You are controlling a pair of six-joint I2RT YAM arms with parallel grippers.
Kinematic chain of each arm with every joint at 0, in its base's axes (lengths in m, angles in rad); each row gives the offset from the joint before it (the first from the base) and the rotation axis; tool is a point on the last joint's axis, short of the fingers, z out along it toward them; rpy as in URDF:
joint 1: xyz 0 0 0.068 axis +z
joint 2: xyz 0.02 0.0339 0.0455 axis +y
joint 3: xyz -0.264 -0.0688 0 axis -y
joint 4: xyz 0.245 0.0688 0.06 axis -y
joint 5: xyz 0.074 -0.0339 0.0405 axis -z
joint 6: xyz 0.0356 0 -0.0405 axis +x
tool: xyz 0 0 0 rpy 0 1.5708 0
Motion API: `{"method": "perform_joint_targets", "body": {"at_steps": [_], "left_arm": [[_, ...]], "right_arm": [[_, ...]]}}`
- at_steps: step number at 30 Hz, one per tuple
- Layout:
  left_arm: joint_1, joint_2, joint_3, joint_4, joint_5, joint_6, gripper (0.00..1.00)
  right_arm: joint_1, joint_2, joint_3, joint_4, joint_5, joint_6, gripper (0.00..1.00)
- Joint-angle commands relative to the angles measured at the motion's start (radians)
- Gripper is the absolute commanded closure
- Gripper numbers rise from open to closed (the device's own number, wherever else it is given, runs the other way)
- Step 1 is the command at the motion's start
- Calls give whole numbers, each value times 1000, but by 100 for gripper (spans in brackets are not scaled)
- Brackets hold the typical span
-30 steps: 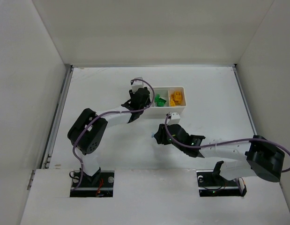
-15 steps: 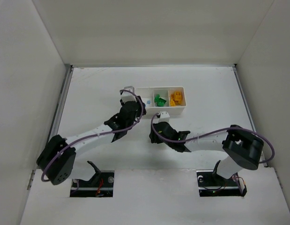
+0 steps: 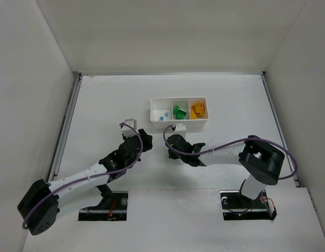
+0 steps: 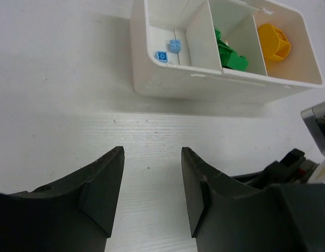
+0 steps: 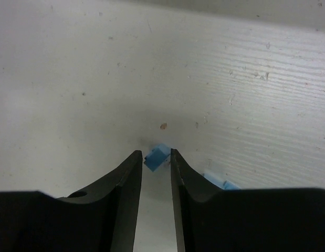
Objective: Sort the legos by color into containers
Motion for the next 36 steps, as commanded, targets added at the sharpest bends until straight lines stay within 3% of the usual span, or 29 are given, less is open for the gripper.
{"method": "perform_joint_targets", "body": {"at_steps": [1, 8, 20, 30, 36], "left_arm": [[-29, -64, -58, 10, -5, -34, 55], [-120, -141, -138, 10, -10, -48, 55], [-227, -184, -204, 41, -15, -60, 53], [-293, -104, -209, 116, -35, -90, 53], [-339, 52, -157, 211, -36, -76, 51]], "right_arm": [[5, 30, 65, -62, 50, 30, 68], [5, 42, 102, -120, 76, 50, 82], [13, -217, 197, -148, 48, -51, 83], [-150, 9, 476, -71, -13, -205, 81], [-222, 160, 613, -61, -62, -220, 77]]}}
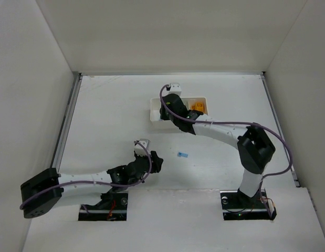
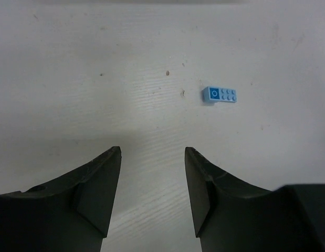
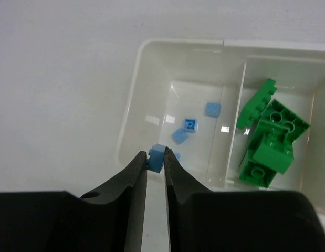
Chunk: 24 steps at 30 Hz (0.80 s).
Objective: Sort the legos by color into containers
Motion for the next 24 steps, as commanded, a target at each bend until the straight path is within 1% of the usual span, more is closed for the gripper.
{"method": "perform_joint_targets", "body": {"at_steps": [1, 2, 4, 6, 7, 10, 11, 15, 17, 20, 24], "left_arm": [[-31, 89, 60, 112, -12, 9, 51], [-40, 121, 75, 129, -12, 18, 50], [-63, 182, 104, 157, -12, 34, 50], [-82, 238, 133, 181, -17, 45, 50], [-88, 265, 147, 194, -15, 49, 50], [-99, 336, 182, 226, -9, 54, 50], [-100, 356, 193, 237, -6, 54, 50], [-109, 426, 233, 260, 6, 55, 50], [-112, 457, 251, 269, 9, 55, 51], [-112, 511, 282, 280, 9, 55, 53], [-106, 584, 334, 271, -12, 46, 58]], "right_arm": [[-27, 57, 103, 38, -49, -35, 74], [-32, 67, 116, 38, -55, -32, 69], [-36, 78, 130, 38, -64, -26, 53], [-36, 78, 129, 49, -70, -25, 45], [-36, 77, 129, 49, -71, -23, 43], [-36, 54, 101, 49, -64, -22, 43], [-38, 34, 81, 52, -57, -20, 44], [-39, -112, -89, 113, -28, 4, 57], [-44, -185, -179, 139, -26, 21, 61], [-50, -279, -300, 155, -26, 50, 61], [-53, -394, -446, 165, -18, 96, 61]]}}
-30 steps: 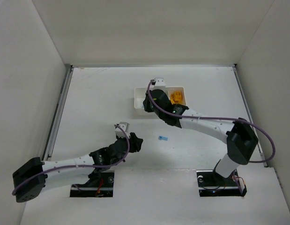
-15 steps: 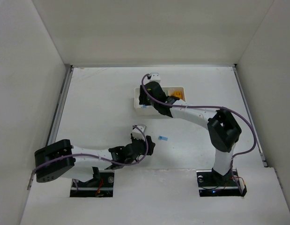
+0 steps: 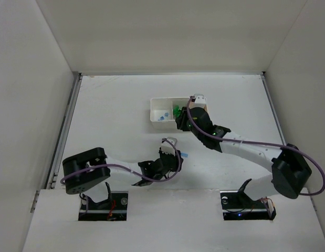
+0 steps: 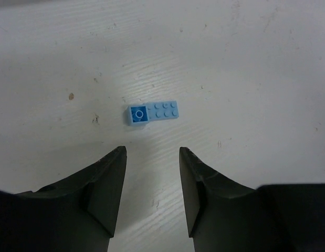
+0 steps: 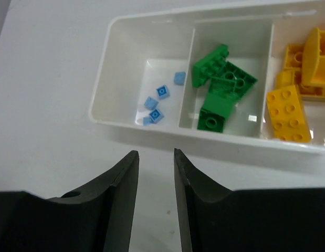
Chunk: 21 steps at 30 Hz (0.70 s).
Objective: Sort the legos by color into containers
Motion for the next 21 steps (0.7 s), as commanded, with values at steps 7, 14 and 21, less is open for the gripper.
{"method": "perform_joint_targets", "body": {"at_steps": [7, 14, 21], "left_arm": [[16, 118, 123, -24, -91, -12, 63], [40, 172, 155, -53, -116, -21, 65], [57, 230, 184, -53, -93, -12, 76]], "right_arm": [[-5, -188, -236, 69, 15, 100, 61], [6, -260, -334, 69, 15, 127, 61], [13, -303, -406, 73, 9, 158, 61]]}}
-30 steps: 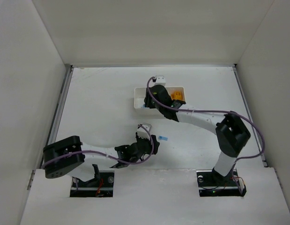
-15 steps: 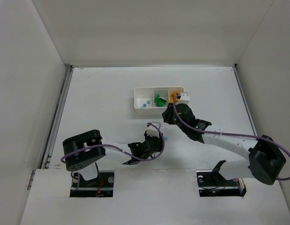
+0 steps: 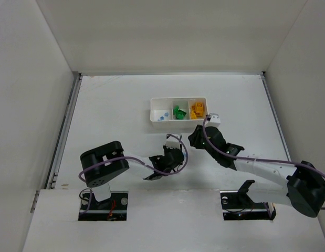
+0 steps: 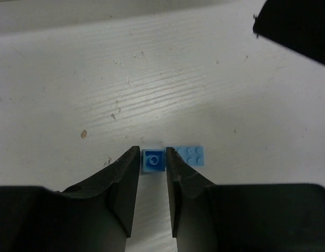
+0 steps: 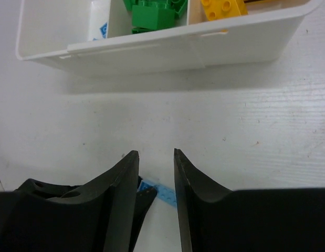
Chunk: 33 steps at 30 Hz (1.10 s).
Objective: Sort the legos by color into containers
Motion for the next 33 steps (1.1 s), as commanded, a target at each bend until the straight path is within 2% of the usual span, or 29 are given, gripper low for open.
{"method": "perform_joint_targets", "body": {"at_steps": [1, 5, 11, 15, 20, 26, 29, 33], "left_arm": [[7, 19, 23, -11, 3, 0, 80], [4, -2, 20, -25, 7, 8, 88], [26, -164, 0, -101, -11, 40, 90], [93, -278, 5, -133, -11, 83, 90], [229, -343, 46, -149, 43, 105, 89], [391, -271, 172, -176, 144, 115, 87], [443, -206, 241, -176, 168, 118, 87], [483, -118, 324, -181, 179, 132, 83]], "right_arm": [[17, -29, -25, 49, 6, 29, 61], [18, -46, -56, 49, 6, 30, 61], [30, -88, -87, 27, -3, 32, 60], [52, -94, -97, 12, -18, 21, 60], [106, -57, -88, 6, -63, -20, 60], [130, 10, -50, -6, -66, -51, 61], [147, 27, -27, -25, -61, -85, 54], [152, 69, 15, -90, -53, -117, 49]]}}
